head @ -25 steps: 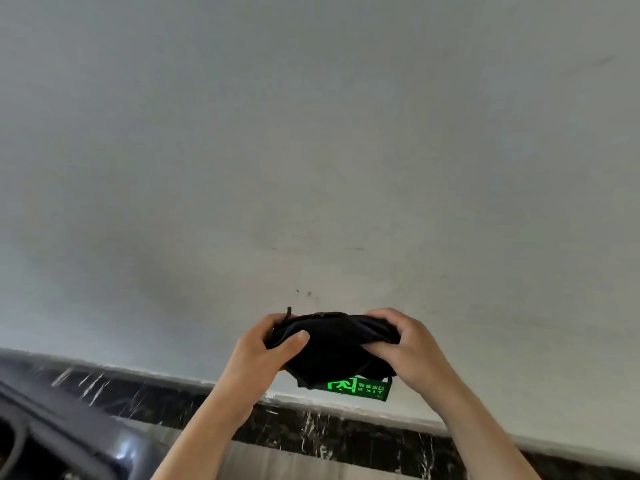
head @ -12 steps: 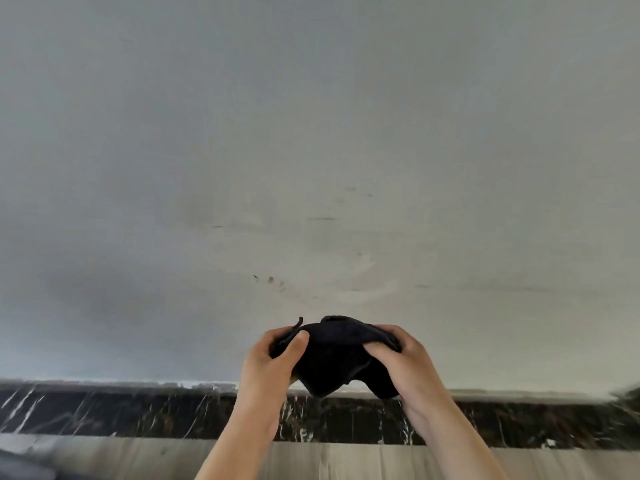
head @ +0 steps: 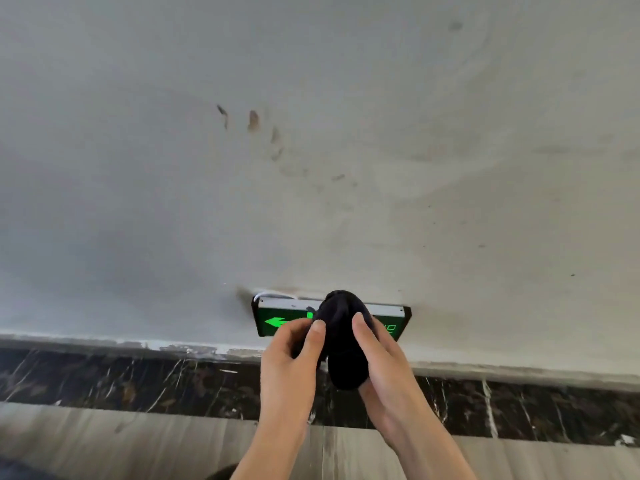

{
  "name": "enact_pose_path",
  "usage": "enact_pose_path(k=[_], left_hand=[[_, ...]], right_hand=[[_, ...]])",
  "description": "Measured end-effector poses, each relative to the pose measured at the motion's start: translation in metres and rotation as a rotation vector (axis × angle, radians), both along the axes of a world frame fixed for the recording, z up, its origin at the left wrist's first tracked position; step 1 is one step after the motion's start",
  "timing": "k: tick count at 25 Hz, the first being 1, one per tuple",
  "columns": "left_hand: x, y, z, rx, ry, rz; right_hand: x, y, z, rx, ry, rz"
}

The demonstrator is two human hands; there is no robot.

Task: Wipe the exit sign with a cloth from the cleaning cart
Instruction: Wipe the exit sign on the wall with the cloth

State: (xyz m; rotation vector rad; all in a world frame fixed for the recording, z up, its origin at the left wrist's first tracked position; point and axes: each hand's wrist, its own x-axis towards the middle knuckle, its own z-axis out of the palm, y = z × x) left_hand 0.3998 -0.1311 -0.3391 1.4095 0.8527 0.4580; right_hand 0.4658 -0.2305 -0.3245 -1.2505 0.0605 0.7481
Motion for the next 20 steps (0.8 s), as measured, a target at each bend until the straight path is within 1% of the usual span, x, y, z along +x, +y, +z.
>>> enact_pose_path(k=[3, 6, 9, 11, 13, 14, 16, 18, 20], left_hand=[[-0.003, 0.000, -0.052, -0.014, -0.036, -0.109], [-0.006, 0.006, -0.082, 0.009, -0.058, -0.196], [-0.005, 0.023, -0.095, 0.113, -0.040, -0.258], [-0.005, 0.037, -0.092, 0.246, 0.000, -0.249], [-0.002, 0.053, -0.079, 0.489, 0.026, -0.185], [0.002, 0.063, -0.070, 0.661, 0.020, -0.140], [0.018, 0.085, -0.053, 1.066, -0.043, -0.032], [0.041, 0.107, -0.035, 1.455, -0.119, 0.032], [0.066, 0.123, -0.015, 1.732, -0.203, 0.060]], right_hand=[[0.001, 0.005, -0.049, -0.002, -0.050, -0.029], [0.005, 0.011, -0.086, -0.014, -0.068, -0.099], [0.010, 0.013, -0.106, 0.031, -0.023, -0.172], [0.012, 0.012, -0.113, 0.089, 0.065, -0.218], [0.013, 0.012, -0.114, 0.150, 0.134, -0.244], [0.014, 0.013, -0.113, 0.180, 0.151, -0.240], [0.016, 0.013, -0.111, 0.220, 0.165, -0.230], [0.018, 0.012, -0.111, 0.260, 0.170, -0.218], [0.018, 0.011, -0.111, 0.285, 0.184, -0.204]])
